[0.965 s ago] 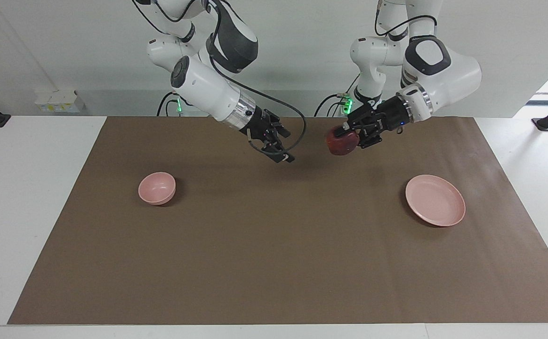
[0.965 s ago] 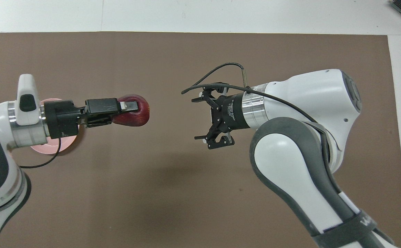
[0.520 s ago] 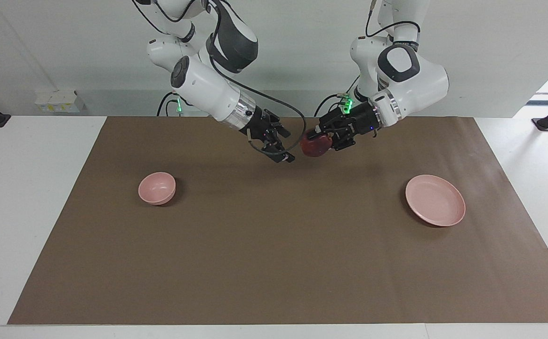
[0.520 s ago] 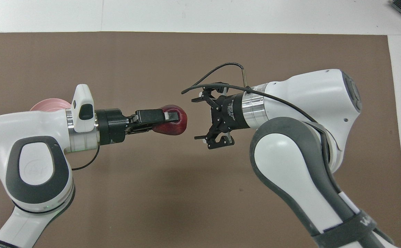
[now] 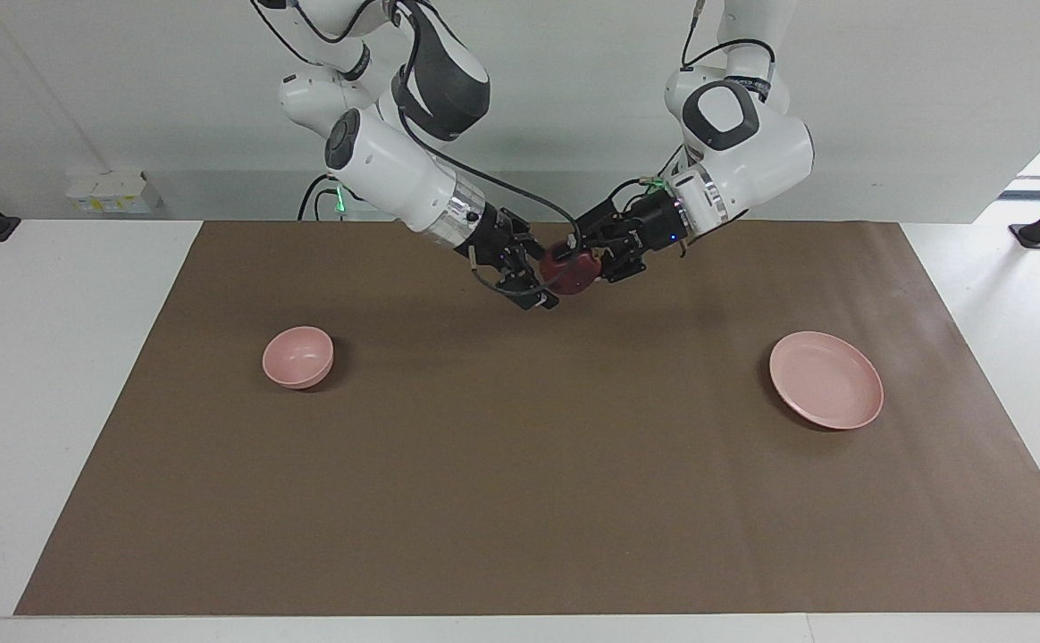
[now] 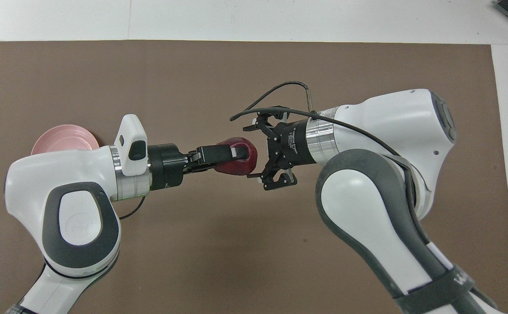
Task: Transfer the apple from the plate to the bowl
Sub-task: 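Close the right gripper on the apple held by the left gripper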
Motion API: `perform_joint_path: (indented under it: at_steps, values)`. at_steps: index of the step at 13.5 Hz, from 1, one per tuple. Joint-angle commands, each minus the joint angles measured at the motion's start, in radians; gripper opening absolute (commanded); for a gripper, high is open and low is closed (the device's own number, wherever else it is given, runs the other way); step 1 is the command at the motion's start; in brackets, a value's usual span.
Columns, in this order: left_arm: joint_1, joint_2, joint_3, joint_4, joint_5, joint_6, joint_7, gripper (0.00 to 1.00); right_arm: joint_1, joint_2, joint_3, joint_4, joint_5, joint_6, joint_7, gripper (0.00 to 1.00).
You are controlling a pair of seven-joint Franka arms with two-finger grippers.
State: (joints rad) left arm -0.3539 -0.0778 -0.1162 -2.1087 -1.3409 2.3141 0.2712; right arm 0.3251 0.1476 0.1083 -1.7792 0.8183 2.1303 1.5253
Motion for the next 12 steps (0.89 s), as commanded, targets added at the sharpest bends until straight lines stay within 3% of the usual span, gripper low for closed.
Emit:
perform_joint_path:
  at_steps: [1, 8, 9, 10, 11, 12]
  values:
    - [-0.057, 0.0, 0.013, -0.002, -0.038, 0.045, 0.016, 0.0, 0.017, -0.014, -0.001, -0.014, 0.027, 0.03, 0.009, 1.0]
    - [-0.076, 0.0, 0.015, -0.004, -0.038, 0.057, 0.016, 0.0, 0.017, -0.031, -0.001, -0.051, 0.012, 0.028, -0.004, 1.0]
    - [-0.076, 0.0, 0.015, -0.004, -0.038, 0.057, 0.016, 0.0, 0.018, -0.031, -0.002, -0.051, 0.009, 0.03, -0.019, 0.71]
    - [-0.076, 0.0, 0.015, -0.004, -0.038, 0.057, 0.016, 0.0, 0.017, -0.03, -0.002, -0.049, -0.001, 0.031, -0.033, 0.24]
    - [-0.076, 0.0, 0.015, -0.004, -0.038, 0.057, 0.016, 0.0, 0.018, -0.03, -0.002, -0.049, -0.016, 0.031, -0.042, 0.0]
    - [-0.077, 0.0, 0.015, -0.004, -0.038, 0.057, 0.016, 0.0, 0.018, -0.028, -0.002, -0.045, -0.022, 0.031, -0.04, 0.0]
